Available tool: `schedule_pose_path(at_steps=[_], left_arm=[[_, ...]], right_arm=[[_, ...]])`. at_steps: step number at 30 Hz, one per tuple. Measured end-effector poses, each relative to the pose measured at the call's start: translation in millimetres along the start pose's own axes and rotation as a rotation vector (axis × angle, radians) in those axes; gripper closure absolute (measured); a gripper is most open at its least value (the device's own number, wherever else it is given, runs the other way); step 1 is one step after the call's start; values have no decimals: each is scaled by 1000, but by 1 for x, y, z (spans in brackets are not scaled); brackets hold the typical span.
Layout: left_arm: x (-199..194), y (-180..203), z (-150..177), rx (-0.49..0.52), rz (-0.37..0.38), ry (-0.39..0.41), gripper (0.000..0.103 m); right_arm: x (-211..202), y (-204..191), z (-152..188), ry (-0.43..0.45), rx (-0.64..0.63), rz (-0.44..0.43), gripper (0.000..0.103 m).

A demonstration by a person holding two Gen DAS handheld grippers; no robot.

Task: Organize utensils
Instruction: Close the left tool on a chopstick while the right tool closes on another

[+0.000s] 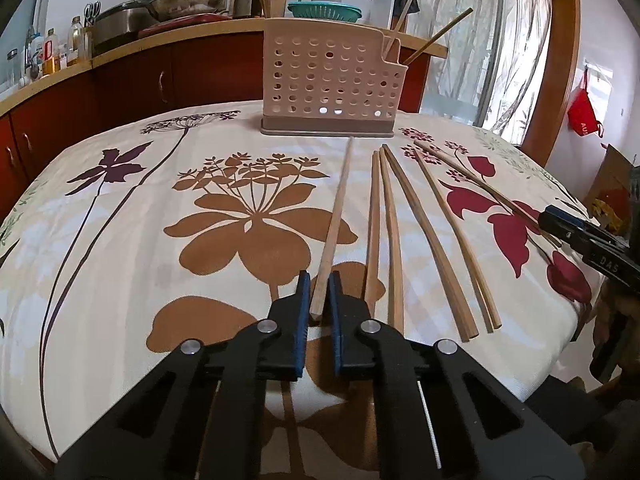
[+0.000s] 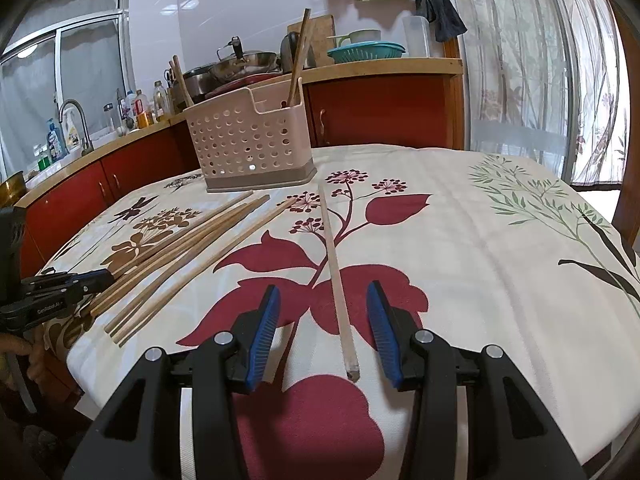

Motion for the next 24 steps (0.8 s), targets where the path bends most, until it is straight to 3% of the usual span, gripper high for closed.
schedule_pose_path(at_steps=[11,24], left_arm=[[-15,-8,13,-13,-39,14,96],[-16,-8,13,-21,-55,23,96]], right_arm=[[0,2,8,-3,-4,0,60],[-6,10,18,12,10,1,94]])
Point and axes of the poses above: each gripper's, at about its wrist camera, not at the fingertips, and x roughly the way its jaws point, y to its right, z to its underside, the point moved 8 cm from there along x, roughly the way its jaws point, and after that the axes turned 12 degrees about -z, right-handed, at the moved point
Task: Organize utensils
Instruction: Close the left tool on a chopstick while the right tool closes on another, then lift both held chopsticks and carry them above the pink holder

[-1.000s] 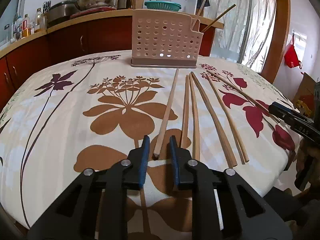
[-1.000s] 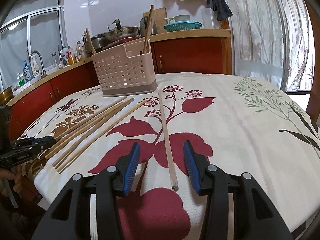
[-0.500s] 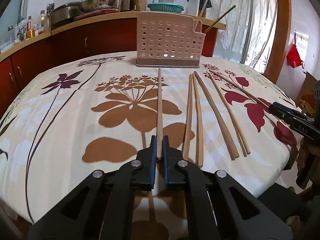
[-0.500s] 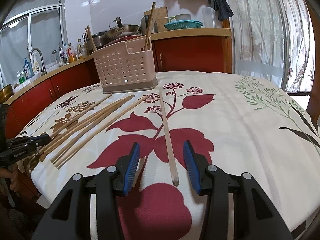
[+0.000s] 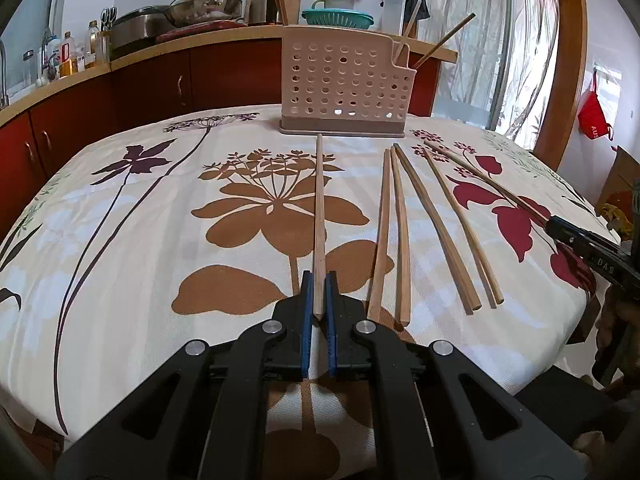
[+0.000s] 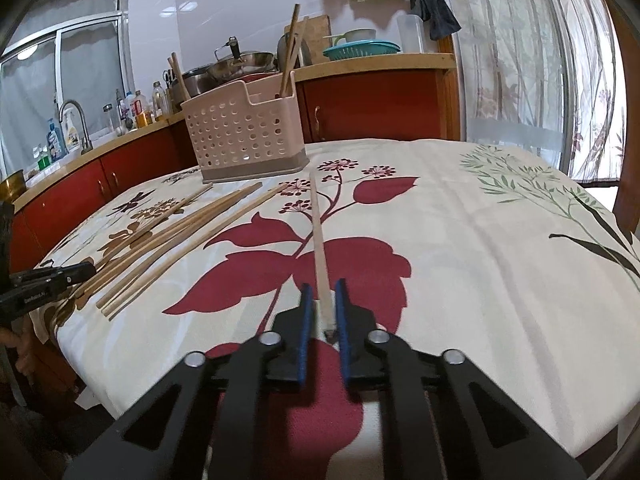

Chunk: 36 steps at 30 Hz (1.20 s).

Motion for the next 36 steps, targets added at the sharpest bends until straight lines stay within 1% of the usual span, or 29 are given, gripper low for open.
schedule_pose_path(at_steps=[5,10,15,22,32,36], left_arm=[[-4,0,-2,-2,-2,10,96],[-16,-4,-12,-13,-14,48,96],[-38,-10,-30,-32,-31,114,96],[-74,-18,-58,-48,-48,207,96],[-117,-28,-91,-68,-66,308,96],[-127,-33,-103,-94,-55,323,96]], right_arm=[[-3,-1,-3,2,-8,0,96],[-19,-13,-21,41,-61,21,96],[-36,-25,-42,77,-101,31,96],[-59,-38,-71,138,-123,30,96],[-86,-56,-110,201,-143,10,96],[-90,-59,-122,211,-129,-8,96]])
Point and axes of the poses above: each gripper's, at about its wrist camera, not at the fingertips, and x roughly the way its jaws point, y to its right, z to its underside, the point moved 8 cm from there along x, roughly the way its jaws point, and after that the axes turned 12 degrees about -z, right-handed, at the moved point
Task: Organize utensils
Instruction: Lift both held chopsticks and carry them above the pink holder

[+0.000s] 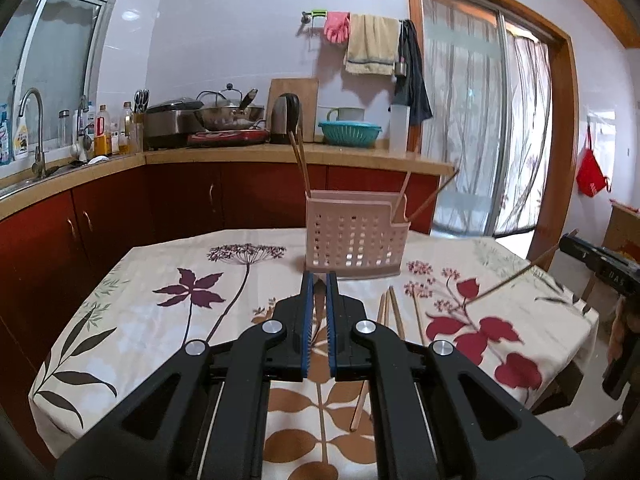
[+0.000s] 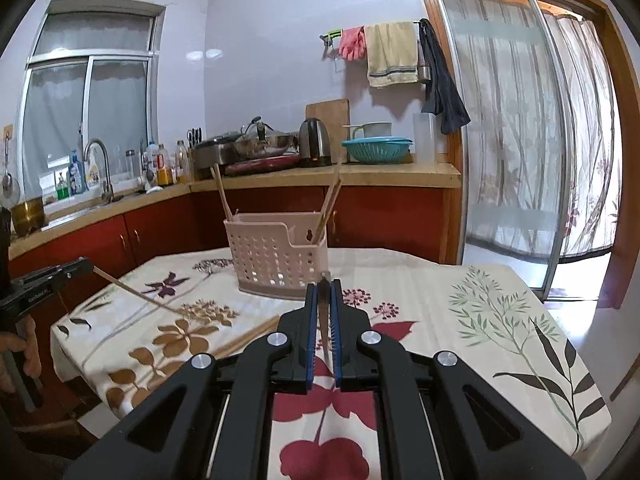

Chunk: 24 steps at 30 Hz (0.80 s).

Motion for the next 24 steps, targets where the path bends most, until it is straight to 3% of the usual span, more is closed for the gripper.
schedule_pose_path(at_steps=[14,24], left_arm=[[19,-4,-31,-20,17,-45,96],[42,-1,-49,-33,17,-34,96]], right_arm=[[33,7,-27,-32,2,-31,96],[61,8,-45,-18,-21,-43,96]])
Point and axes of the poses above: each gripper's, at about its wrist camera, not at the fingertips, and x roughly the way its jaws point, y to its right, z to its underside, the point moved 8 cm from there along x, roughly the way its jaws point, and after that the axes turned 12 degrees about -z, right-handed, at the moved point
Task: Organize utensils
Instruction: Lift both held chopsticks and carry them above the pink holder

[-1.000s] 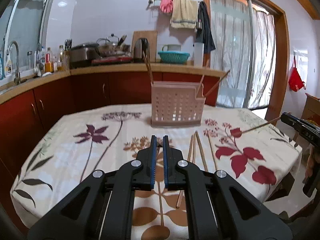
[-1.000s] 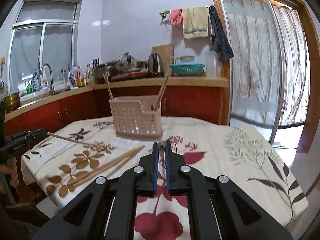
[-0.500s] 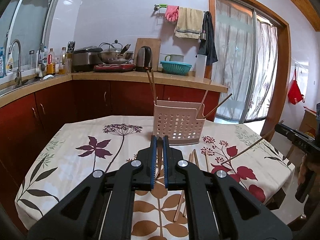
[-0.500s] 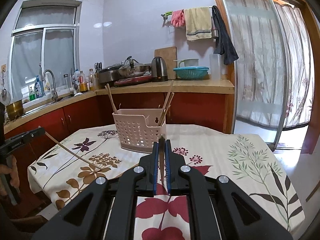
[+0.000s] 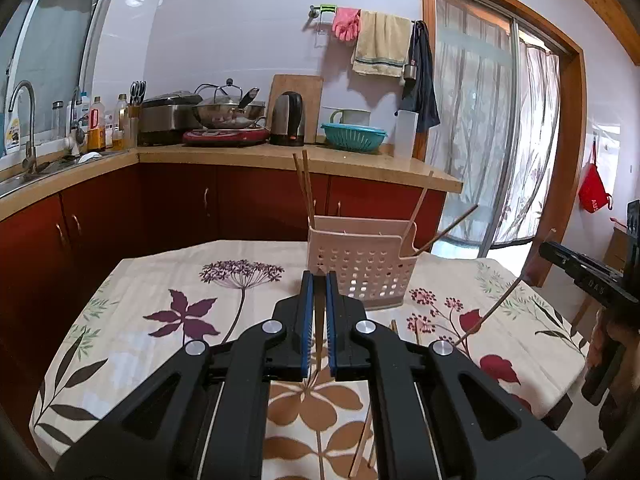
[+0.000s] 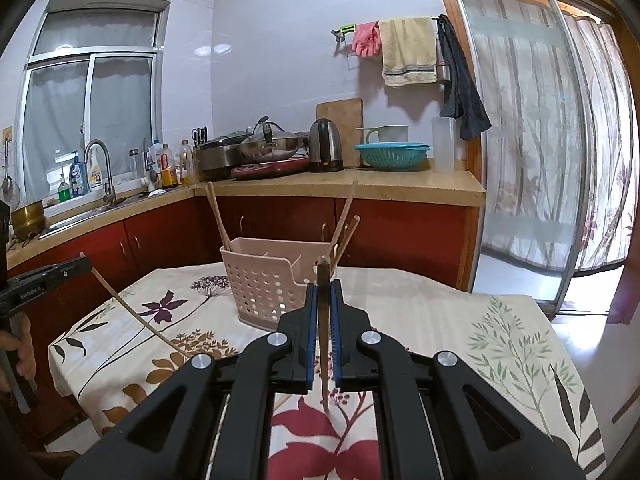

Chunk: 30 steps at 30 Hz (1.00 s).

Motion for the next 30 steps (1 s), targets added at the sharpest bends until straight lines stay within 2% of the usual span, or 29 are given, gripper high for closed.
schedule_pose_path(at_steps=[12,21,30], left_arm=[[0,13,-46,8,29,81,96],[2,27,-108,24,49,211,96],[34,44,-171,31,46,328,96]], right_arm=[[6,-4,-36,60,-3,-45,96],[15,-16,-94,168,-59,-86,96],[47,-8,-139,233,-81,-92,96]])
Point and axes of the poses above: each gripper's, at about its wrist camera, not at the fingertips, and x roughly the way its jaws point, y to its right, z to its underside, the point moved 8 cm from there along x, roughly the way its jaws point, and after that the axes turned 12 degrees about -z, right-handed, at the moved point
